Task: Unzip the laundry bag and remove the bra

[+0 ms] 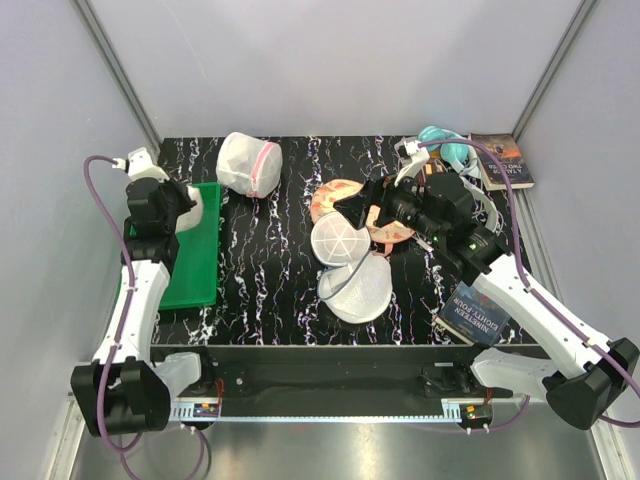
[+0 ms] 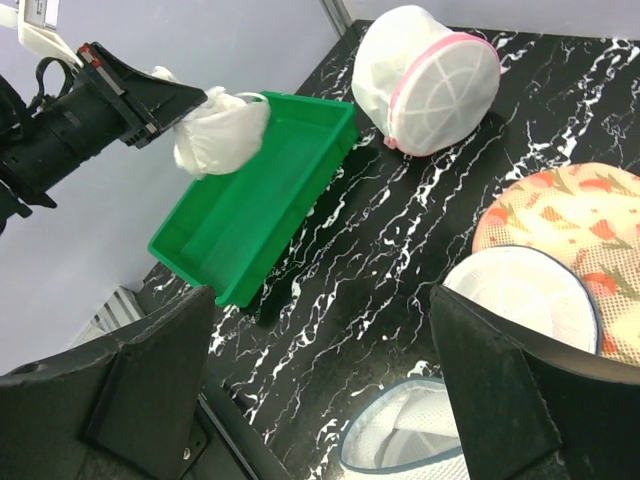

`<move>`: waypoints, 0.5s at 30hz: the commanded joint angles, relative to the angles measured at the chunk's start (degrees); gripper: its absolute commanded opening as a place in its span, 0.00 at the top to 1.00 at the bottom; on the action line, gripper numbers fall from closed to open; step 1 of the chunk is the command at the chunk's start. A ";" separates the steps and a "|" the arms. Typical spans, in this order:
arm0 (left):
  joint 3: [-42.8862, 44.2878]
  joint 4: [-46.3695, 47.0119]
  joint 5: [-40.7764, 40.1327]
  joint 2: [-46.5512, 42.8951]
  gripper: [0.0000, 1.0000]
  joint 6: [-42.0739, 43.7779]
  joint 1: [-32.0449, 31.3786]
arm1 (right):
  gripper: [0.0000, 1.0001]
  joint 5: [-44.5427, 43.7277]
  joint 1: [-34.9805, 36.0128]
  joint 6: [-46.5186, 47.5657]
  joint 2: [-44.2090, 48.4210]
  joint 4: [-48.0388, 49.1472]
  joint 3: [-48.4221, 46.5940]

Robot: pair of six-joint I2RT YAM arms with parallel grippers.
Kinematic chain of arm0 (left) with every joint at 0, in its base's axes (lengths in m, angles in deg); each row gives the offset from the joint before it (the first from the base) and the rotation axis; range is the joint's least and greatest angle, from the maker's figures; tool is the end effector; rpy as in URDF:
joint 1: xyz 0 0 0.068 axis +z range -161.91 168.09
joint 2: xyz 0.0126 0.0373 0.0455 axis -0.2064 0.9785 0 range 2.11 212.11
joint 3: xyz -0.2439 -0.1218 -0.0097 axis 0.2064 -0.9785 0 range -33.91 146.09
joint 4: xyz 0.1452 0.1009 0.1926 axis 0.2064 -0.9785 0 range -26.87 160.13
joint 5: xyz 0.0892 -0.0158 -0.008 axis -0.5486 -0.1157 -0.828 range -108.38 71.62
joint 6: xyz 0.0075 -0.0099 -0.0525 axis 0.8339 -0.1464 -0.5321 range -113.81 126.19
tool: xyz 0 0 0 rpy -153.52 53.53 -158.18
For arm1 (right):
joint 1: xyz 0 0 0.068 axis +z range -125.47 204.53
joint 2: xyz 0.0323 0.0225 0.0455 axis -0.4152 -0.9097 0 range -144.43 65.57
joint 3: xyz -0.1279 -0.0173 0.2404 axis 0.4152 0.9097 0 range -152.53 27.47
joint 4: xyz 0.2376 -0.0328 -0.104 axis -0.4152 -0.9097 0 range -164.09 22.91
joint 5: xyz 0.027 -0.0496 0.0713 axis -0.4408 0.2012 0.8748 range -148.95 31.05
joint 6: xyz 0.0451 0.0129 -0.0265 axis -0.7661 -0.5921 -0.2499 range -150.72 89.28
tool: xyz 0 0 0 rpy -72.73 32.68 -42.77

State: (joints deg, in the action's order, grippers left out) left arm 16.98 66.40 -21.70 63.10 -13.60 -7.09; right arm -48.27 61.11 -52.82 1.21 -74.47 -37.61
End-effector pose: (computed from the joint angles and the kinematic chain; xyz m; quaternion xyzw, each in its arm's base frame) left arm 0.2492 0.0230 0.3342 -0.1851 0.7648 -0.0577 0.6144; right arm 0.2036 0.1592 0.4019 -0.1551 0.7300 0.3850 0.5429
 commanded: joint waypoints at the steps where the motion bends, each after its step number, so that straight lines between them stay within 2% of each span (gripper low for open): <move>1: 1.32 1.35 -0.38 2.55 1.00 -0.77 2.82 | 0.05 -2.33 -0.63 1.19 1.69 -0.53 0.83; 8: -2.46 2.32 -2.31 12.30 1.00 -2.88 5.90 | 0.04 -1.80 -0.72 0.84 1.08 -0.80 1.80; 10: -2.29 1.53 -2.32 15.64 0.97 -3.58 7.65 | 0.04 -1.71 -0.81 1.01 1.08 -1.23 2.15; 15: -3.78 3.20 -3.72 16.27 0.97 -4.11 10.55 | 0.04 -2.41 -0.89 1.10 1.60 -2.20 2.94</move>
State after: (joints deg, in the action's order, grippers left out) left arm 13.88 65.70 -22.83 80.83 -16.45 1.39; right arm -49.08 60.78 -52.76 1.50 -76.56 -35.43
